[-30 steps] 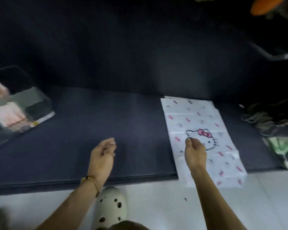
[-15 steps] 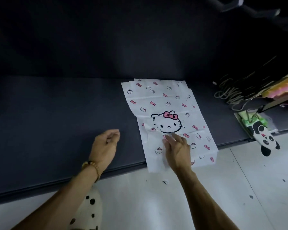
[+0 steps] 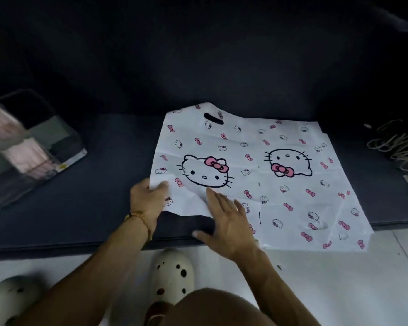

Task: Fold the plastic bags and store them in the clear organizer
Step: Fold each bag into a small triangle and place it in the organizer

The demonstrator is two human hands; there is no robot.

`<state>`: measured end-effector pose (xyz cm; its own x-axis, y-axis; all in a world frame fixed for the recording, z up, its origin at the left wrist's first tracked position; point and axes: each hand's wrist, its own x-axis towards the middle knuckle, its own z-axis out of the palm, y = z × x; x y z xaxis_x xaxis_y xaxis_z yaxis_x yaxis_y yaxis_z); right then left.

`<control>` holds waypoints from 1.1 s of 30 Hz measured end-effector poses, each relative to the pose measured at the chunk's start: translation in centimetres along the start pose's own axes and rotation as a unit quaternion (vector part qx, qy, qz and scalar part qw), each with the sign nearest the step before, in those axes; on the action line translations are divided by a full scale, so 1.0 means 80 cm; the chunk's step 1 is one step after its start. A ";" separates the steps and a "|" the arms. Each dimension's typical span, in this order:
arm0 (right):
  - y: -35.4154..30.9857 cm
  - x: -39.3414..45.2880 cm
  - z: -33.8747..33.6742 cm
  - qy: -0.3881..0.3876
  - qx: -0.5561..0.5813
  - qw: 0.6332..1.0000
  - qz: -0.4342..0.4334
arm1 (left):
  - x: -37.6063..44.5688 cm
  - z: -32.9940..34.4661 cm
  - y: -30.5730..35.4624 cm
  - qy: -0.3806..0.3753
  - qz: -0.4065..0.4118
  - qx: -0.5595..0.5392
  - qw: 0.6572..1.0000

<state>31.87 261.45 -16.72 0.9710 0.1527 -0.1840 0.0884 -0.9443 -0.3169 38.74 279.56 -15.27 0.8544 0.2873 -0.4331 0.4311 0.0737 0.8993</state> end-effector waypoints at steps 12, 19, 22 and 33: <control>-0.017 0.053 -0.053 0.013 0.222 0.967 0.126 | 0.021 -0.145 0.015 -0.176 0.138 0.413 0.883; -0.021 0.072 -0.090 0.039 0.310 0.935 0.170 | 0.027 -0.163 0.028 -0.102 0.314 0.394 0.858; -0.016 0.066 -0.093 0.096 0.403 0.888 0.200 | 0.035 -0.166 0.031 -0.111 0.236 0.317 0.912; -0.012 0.083 -0.041 0.118 0.417 0.863 0.259 | 0.071 -0.167 0.011 -0.036 0.037 0.106 0.993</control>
<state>39.00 262.38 -14.58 0.8596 -0.3832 -0.3381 -0.4656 -0.3144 -0.8273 40.11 294.02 -16.14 0.9009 0.2147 -0.3773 0.4121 -0.1503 0.8986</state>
